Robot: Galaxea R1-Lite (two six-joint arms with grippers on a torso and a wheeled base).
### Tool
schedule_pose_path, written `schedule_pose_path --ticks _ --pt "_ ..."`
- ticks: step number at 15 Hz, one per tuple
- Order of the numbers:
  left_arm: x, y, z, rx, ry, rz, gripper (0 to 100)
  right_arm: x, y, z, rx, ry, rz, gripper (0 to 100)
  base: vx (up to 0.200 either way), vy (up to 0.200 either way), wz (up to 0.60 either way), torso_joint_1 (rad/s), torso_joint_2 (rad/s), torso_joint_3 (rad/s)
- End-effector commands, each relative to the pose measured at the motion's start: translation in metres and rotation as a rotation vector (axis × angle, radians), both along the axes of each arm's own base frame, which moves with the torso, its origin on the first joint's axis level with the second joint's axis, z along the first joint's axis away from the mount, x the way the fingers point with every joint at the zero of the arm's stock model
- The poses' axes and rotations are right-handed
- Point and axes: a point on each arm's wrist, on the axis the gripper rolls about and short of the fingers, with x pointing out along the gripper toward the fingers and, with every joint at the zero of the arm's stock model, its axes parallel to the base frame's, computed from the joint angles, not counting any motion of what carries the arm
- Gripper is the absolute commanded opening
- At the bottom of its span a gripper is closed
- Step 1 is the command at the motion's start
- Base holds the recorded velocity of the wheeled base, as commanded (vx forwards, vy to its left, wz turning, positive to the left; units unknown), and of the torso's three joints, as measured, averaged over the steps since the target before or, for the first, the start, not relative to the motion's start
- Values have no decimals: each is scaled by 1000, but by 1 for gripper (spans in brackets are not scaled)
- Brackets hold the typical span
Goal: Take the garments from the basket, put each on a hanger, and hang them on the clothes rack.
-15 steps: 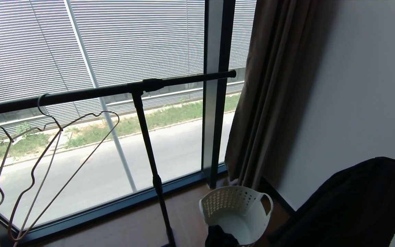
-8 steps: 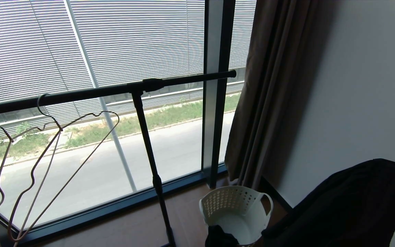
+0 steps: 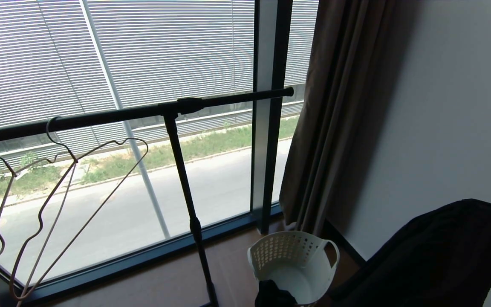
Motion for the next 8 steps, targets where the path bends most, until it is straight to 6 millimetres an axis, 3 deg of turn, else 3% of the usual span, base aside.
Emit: schedule_pose_path --ticks 1,8 --pt "0 0 0 0 -1 0 100 1 1 -1 -4 7 1 0 0 0 600 2 2 2" --pt "0 0 0 1 -1 0 100 1 1 -1 -5 7 -2 0 0 0 600 2 2 1"
